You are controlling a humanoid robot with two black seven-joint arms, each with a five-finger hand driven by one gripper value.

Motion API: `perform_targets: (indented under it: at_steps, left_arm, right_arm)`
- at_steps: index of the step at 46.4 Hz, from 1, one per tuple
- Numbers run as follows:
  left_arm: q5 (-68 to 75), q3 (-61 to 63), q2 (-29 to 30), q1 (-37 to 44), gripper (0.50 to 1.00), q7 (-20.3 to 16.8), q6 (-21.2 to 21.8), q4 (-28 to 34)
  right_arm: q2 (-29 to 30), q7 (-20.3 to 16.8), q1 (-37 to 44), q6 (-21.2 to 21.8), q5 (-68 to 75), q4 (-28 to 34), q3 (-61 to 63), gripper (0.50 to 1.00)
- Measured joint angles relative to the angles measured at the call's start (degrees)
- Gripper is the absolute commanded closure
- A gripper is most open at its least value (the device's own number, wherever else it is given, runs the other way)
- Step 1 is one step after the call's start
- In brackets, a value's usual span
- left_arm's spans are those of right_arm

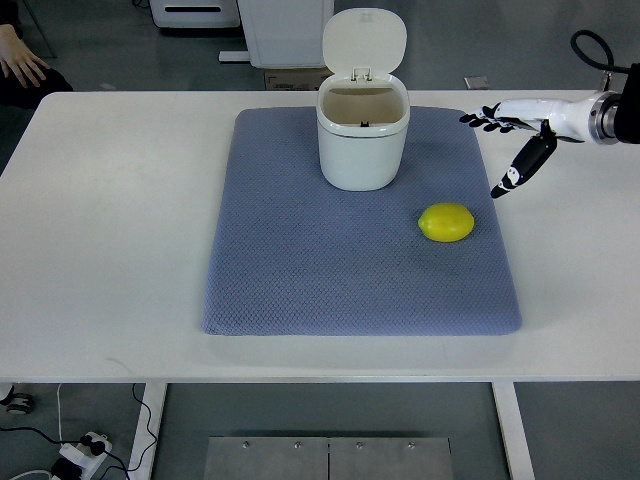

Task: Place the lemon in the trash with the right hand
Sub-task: 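Raise the right hand and swing it over the mat toward the lemon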

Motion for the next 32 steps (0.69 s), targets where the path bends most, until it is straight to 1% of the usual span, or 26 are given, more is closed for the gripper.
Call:
perform_targets:
  at_steps: [5, 9, 12, 15, 18, 23, 27, 32]
  left_arm:
    - [0.0, 0.0, 0.0, 0.0, 0.5, 0.0, 0.0, 0.0]
    - [0.0, 0.0, 0.0, 0.01, 0.5, 0.0, 0.0, 0.0]
    - [0.0, 0.0, 0.0, 0.01, 0.5, 0.0, 0.0, 0.0]
    - [0.0, 0.0, 0.0, -0.01, 0.5, 0.0, 0.0, 0.0]
    - [0.0, 0.0, 0.0, 0.0, 0.5, 0.0, 0.0, 0.0]
    - [0.0, 0.0, 0.0, 0.01, 0.5, 0.0, 0.0, 0.0]
    - [0.0, 0.0, 0.0, 0.01, 0.5, 0.0, 0.0, 0.0]
    - [0.0, 0.0, 0.0, -0.01, 0.5, -0.01, 0.0, 0.0]
  right_arm:
    - [-0.02, -1.82, -0.4, -0.67, 0.07, -0.12, 2.95, 0.5]
    - [-0.15, -2.05, -1.37, -0.29, 0.21, -0.83, 7.06, 0.5]
    - [-0.46, -2.02, -2.06, 0.91, 0.42, -1.33, 8.26, 0.5]
    - [-0.64, -1.75, -2.3, 3.92, 0.49, -1.86, 8.74, 0.5]
    - [-0.69, -1.63, -2.71, 5.43, 0.77, -2.21, 9.07, 0.5]
    - [-0.62, -1.61, -3.91, 5.3, 1.34, -3.07, 9.3, 0.5]
    - [-0.42, -1.54, -4.32, 4.62, 1.45, -5.0, 9.53, 0.5]
    - [-0.23, -0.88, -5.49, 4.36, 1.63, -6.34, 11.01, 0.5]
